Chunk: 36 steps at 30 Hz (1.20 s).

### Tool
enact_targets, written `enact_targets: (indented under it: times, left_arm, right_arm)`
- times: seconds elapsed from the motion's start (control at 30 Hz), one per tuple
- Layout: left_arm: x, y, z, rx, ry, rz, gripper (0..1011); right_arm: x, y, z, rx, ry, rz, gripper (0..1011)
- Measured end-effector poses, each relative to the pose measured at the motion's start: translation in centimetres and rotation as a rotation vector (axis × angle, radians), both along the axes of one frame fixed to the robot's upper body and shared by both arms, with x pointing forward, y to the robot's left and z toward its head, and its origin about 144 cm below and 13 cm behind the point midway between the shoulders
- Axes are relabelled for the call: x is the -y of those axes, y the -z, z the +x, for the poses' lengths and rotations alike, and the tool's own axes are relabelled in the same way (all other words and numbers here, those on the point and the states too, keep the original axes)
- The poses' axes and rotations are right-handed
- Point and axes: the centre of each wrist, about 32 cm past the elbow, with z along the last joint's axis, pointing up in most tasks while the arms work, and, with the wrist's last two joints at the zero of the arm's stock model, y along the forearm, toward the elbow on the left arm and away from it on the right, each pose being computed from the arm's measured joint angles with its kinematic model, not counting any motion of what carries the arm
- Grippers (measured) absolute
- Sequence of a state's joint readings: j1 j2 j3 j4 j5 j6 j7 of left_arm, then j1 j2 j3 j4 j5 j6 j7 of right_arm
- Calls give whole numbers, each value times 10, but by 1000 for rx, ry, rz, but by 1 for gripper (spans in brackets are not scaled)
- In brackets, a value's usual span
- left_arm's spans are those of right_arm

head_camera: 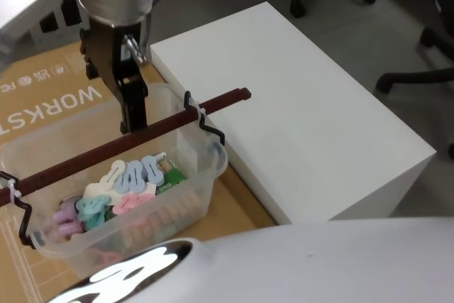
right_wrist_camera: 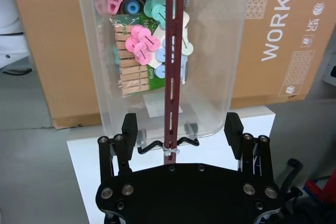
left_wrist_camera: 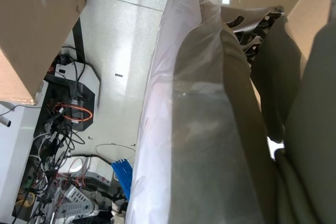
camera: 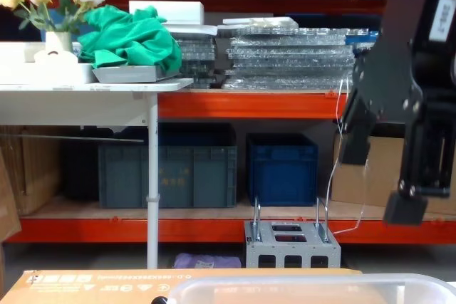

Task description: Use one hand to grasp the basket and place it at the designated location.

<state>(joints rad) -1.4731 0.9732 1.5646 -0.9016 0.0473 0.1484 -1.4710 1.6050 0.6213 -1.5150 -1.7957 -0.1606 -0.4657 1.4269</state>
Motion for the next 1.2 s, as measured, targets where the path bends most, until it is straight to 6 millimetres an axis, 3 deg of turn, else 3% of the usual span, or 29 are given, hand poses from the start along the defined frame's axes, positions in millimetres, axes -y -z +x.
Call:
enact_targets:
  times: [0.6,1.2]
  left_arm:
    - [0,0,0,0,0,0,0]
    - [0,0,0,0,0,0,0]
  right_arm:
    - [2,-14,0,17,6,22,1001]
    - [-6,40,3,5,-1,1,1000]
